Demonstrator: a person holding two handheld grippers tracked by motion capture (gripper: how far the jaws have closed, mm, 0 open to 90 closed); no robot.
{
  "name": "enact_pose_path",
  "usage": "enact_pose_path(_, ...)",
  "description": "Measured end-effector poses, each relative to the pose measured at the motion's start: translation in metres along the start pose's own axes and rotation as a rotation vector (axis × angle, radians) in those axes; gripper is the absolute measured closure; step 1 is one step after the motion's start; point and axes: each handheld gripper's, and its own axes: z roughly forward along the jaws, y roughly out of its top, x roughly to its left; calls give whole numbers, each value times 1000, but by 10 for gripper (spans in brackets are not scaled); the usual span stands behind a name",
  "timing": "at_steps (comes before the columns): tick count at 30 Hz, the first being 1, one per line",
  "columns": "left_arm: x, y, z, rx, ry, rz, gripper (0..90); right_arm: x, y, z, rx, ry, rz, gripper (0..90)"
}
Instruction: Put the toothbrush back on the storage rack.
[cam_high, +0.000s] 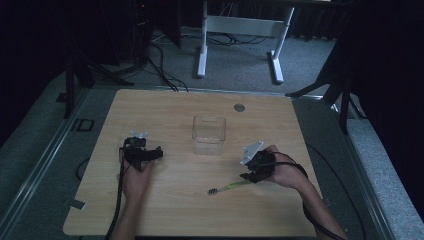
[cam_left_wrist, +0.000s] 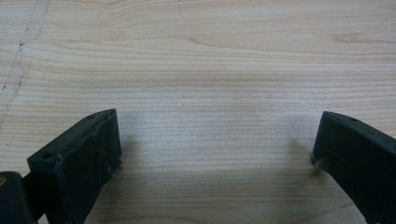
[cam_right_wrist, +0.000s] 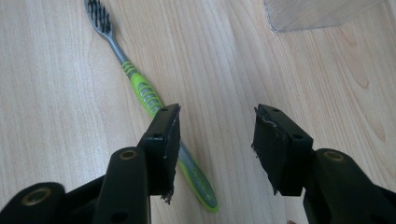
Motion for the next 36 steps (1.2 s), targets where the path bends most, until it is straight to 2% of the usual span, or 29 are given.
enact_pose_path(36, 0, 0, 0, 0, 0, 0, 14, 7, 17, 4, 74, 37, -123, 533)
